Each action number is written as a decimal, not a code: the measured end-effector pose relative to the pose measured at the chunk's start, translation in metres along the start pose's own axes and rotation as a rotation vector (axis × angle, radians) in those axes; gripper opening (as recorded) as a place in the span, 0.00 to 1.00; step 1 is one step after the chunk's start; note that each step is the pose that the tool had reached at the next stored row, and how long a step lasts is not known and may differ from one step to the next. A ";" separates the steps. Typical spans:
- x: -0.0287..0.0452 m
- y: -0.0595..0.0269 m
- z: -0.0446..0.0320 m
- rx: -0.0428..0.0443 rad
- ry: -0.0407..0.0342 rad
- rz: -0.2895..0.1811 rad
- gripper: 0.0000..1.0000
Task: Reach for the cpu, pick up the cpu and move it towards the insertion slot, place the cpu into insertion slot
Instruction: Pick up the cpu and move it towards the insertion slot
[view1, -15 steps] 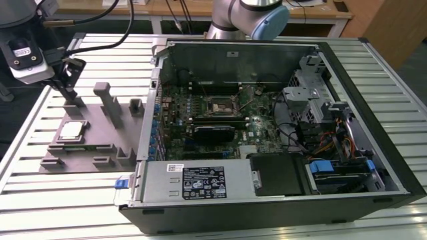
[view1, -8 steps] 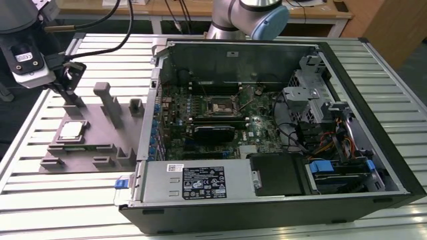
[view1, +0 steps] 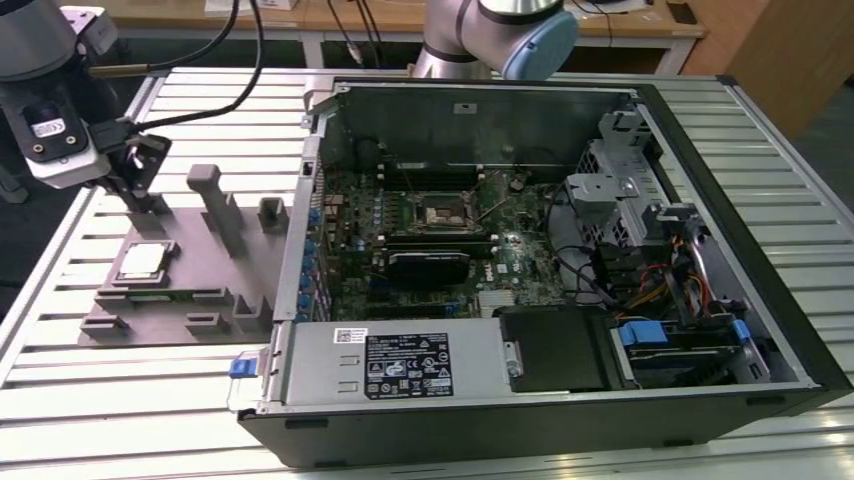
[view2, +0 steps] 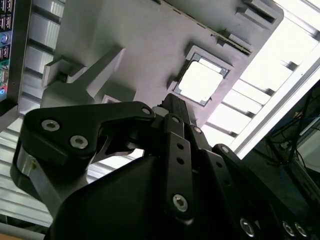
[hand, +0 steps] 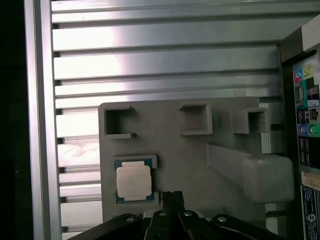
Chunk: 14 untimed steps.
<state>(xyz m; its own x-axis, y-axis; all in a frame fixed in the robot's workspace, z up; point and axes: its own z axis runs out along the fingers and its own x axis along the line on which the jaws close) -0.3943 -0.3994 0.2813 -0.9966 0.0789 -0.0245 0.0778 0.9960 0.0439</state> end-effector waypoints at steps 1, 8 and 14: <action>0.0004 -0.0008 0.0012 0.0000 0.0000 0.000 0.11; 0.0038 -0.0068 0.0096 -0.0001 -0.0001 0.000 0.11; 0.0086 -0.0112 0.0167 0.0000 -0.0001 0.000 0.11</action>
<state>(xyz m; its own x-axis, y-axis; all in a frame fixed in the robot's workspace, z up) -0.4033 -0.4091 0.2639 -0.9966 0.0787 -0.0245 0.0776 0.9960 0.0440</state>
